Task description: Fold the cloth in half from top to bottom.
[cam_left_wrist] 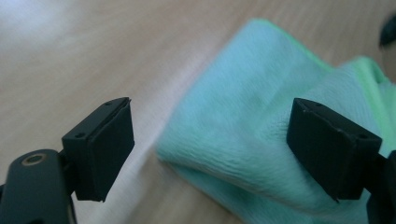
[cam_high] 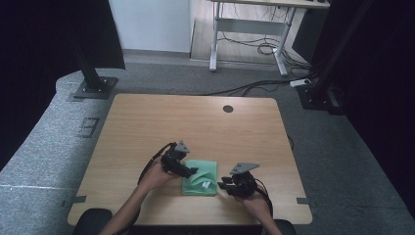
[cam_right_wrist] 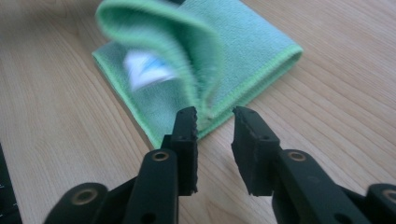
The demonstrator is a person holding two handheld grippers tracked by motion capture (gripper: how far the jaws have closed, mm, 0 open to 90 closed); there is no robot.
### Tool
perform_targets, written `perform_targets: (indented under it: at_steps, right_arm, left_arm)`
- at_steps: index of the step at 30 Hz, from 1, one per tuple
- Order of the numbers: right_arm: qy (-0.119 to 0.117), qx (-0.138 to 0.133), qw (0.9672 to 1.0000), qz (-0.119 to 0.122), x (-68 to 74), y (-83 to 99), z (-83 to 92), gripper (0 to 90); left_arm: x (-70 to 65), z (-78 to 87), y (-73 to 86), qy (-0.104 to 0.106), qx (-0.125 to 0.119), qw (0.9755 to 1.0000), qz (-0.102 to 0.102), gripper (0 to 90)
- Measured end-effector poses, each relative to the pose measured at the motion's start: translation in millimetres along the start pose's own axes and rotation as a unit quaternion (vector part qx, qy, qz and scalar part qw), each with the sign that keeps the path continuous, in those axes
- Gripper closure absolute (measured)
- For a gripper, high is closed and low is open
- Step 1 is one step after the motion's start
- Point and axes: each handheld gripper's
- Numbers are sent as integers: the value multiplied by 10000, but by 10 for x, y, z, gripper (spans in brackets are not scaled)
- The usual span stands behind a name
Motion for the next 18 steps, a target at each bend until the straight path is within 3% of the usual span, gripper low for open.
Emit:
perform_targets:
  at_steps: [7, 11, 16, 18]
  right_arm:
    - [-58, -195, 9996, -176, -37, -60, 23, 603]
    - [-32, -193, 9997, -154, 5, -126, -62, 501]
    - [129, 37, 9999, -73, 39, -148, -236, 410]
    - [178, 166, 9997, -2, 56, -122, -297, 406]
  left_arm:
    - [-137, 21, 203, 60, 46, 10000, 38, 144]
    - [-182, 51, 297, 67, -25, 9999, 125, 143]
    - [-252, 120, 384, 65, -89, 9998, 156, 143]
    - [-274, 120, 426, -61, -38, 9999, 152, 143]
Point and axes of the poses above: each handheld gripper's, and its own axes: z roughly backward along the jaws, y roughly out of its underside, x roughly to its left, and after that the axes turned 7 degrees about -z, right-handed
